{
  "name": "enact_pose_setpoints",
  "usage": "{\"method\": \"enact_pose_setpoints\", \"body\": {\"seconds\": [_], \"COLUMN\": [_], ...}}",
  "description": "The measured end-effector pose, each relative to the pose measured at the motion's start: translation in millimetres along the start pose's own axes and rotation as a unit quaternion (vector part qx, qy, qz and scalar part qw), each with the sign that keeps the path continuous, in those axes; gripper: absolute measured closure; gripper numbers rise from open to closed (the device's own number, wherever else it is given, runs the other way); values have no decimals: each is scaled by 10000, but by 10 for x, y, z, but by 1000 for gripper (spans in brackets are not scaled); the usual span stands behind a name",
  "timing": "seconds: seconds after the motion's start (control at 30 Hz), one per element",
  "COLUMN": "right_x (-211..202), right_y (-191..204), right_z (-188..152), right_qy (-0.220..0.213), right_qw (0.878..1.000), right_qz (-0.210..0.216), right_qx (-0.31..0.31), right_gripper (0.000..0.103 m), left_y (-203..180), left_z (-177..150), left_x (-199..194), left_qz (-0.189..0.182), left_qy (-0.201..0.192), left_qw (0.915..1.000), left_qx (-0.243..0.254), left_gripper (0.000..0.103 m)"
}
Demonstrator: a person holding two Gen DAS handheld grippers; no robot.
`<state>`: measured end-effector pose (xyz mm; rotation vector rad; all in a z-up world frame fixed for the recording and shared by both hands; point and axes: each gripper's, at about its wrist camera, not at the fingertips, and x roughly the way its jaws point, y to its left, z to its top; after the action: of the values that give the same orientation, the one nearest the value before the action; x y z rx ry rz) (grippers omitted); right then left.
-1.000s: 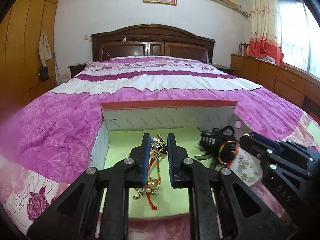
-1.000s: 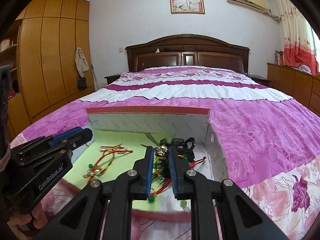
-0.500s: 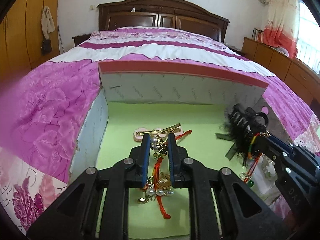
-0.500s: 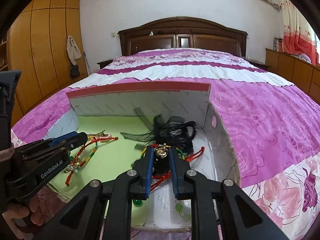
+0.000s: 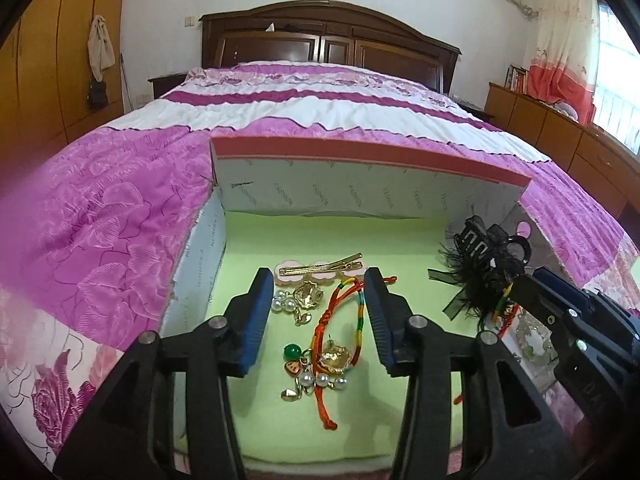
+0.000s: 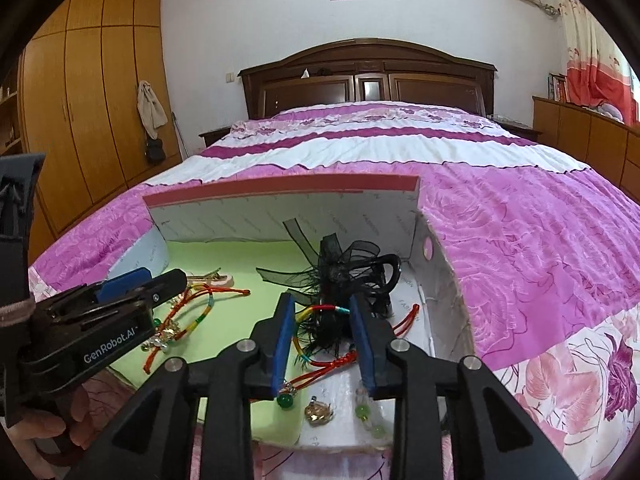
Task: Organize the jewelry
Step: 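Open both tools to release the gold charms inside the box, then withdraw both tools up and away from the box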
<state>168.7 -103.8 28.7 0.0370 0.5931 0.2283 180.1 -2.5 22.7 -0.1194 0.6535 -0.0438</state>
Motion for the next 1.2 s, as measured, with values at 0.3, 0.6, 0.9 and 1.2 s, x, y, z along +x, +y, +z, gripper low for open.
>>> {"method": "enact_pose_setpoints", "body": {"seconds": [0.3, 0.6, 0.9, 1.2], "right_x": [-296, -601, -879, -996], "right_y": [19, 86, 170, 134], "right_z": [-65, -151, -330, -579], "right_qy": [-184, -311, -423, -414], "right_qw": [9997, 9991, 9988, 9991], "right_qz": [89, 244, 239, 41], "right_qx": [108, 118, 12, 41], "right_gripper": [65, 63, 63, 52], "left_y": [18, 54, 36, -22], "left_z": [-63, -128, -294, -513], "left_x": [-310, -564, -819, -955], "left_qz": [-19, -88, -11, 132], "left_qy": [-249, -276, -437, -506], "left_qw": [9997, 9996, 9990, 9983], "left_qx": [4, -40, 42, 251], "left_gripper": [60, 59, 58, 54]}}
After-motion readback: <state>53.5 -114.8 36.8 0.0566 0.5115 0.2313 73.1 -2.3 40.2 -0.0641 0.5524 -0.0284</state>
